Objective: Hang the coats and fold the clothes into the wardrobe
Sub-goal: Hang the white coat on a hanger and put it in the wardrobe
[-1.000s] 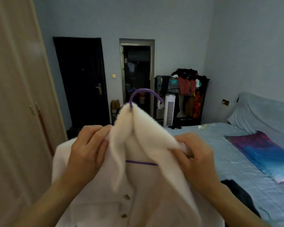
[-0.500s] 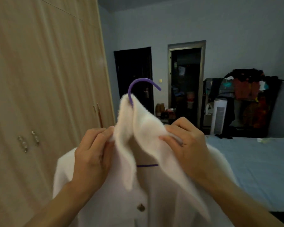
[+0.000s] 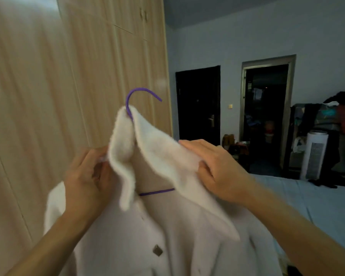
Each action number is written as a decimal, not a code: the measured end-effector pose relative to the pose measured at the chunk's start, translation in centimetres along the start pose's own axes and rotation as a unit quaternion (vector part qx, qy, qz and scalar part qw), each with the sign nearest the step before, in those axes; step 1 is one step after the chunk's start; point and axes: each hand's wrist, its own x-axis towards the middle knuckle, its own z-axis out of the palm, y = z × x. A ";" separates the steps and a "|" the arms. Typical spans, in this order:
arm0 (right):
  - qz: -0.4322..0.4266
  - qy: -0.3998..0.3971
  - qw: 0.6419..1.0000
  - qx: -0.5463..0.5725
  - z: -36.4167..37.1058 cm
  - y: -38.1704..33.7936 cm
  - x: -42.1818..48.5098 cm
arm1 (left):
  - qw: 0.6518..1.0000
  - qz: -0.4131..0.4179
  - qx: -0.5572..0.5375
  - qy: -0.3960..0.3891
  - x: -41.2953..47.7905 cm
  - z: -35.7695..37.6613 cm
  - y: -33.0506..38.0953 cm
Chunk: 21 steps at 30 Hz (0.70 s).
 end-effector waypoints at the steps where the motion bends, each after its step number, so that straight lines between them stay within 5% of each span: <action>1: 0.000 0.002 1.000 -0.012 0.3 -0.3 0.6 | 1.000 -0.003 0.006 0.005 0.2 -1.1 -1.1; 12: -0.007 0.091 0.995 -0.041 7.4 -6.0 2.2 | 0.999 -0.019 0.042 0.028 -0.1 -9.6 -9.5; 16: 0.089 0.009 0.996 0.024 10.5 -8.4 0.7 | 0.997 -0.028 0.059 0.049 -0.3 -10.6 -11.2; 18: 0.105 -0.030 0.993 -0.047 11.8 -8.7 0.7 | 0.996 -0.039 0.064 0.055 -0.4 -10.9 -11.9; 21: 0.095 0.028 0.993 -0.061 12.2 -9.1 1.6 | 0.993 -0.081 0.060 0.066 -0.9 -11.2 -12.9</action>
